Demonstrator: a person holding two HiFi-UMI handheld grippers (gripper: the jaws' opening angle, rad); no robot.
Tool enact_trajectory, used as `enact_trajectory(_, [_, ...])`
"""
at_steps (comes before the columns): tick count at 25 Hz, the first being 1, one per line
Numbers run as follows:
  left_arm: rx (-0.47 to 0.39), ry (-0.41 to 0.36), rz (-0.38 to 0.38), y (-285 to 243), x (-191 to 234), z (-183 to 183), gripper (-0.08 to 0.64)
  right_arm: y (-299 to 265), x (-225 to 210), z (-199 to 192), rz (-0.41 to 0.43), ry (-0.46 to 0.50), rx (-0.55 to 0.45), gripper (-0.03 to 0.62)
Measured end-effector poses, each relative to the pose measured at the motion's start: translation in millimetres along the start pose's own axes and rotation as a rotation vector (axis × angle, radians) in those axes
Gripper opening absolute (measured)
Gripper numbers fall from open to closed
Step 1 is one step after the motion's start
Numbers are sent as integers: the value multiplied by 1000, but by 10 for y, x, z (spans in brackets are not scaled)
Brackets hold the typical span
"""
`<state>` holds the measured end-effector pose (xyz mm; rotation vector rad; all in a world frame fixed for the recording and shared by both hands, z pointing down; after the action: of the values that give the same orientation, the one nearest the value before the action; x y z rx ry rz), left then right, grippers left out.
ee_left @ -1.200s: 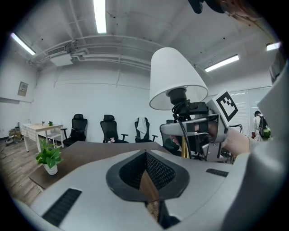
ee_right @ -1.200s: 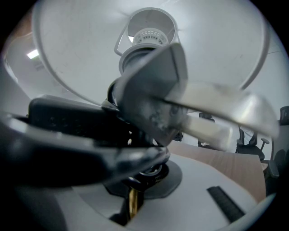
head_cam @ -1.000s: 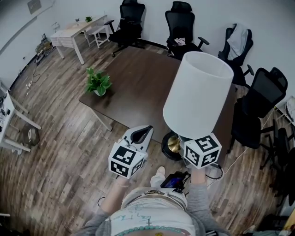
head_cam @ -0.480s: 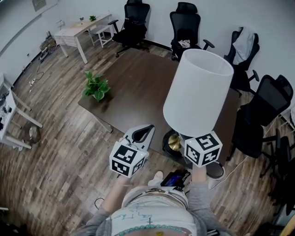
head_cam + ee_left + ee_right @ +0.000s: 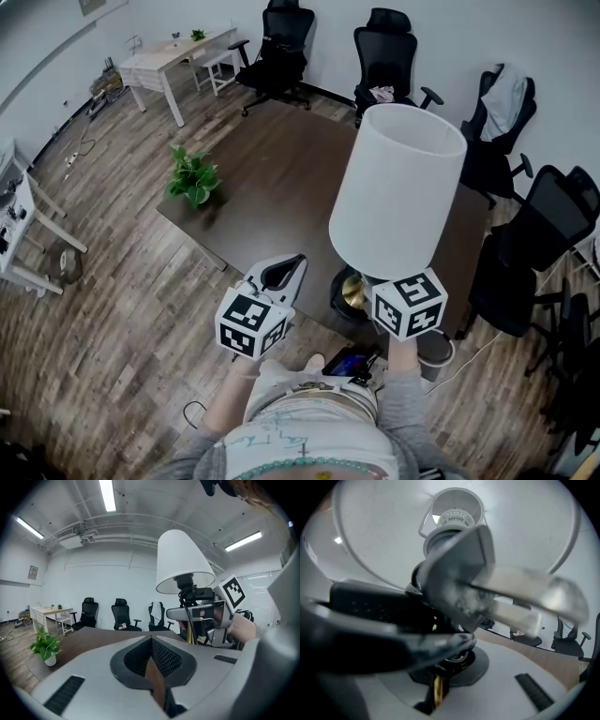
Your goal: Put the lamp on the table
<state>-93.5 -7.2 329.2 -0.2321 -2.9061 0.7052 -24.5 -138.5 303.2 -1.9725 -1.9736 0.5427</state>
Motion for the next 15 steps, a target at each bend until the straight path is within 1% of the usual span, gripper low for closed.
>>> enact_trajectory(4, [-2,2,-8,-60,1,28,12,0,-58,-5,-3,-12,-9,18])
enact_trajectory(7, [4,-6,-30,-108,28,37,12,-40,-93,-5,-17,-28,-9,18])
enact_trajectory(11, [-4,-16,-80,-176,179,90,12,-130,-94,0,-58,-42,-4,18])
enact_trajectory(15, [-14,-36,-147,-329,360,209,12,-250,-175,15,-107,-70,8,18])
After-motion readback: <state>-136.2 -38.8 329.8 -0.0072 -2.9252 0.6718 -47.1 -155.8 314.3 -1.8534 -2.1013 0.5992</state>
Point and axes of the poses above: the fingertips, and each gripper's own axes: y backward along the fingers, x to its left, z out of its top, the point moved 5 cm from there along y, backward along the fingers, and after that the axes turned 14 degrees about x, right-handed, at the moved point
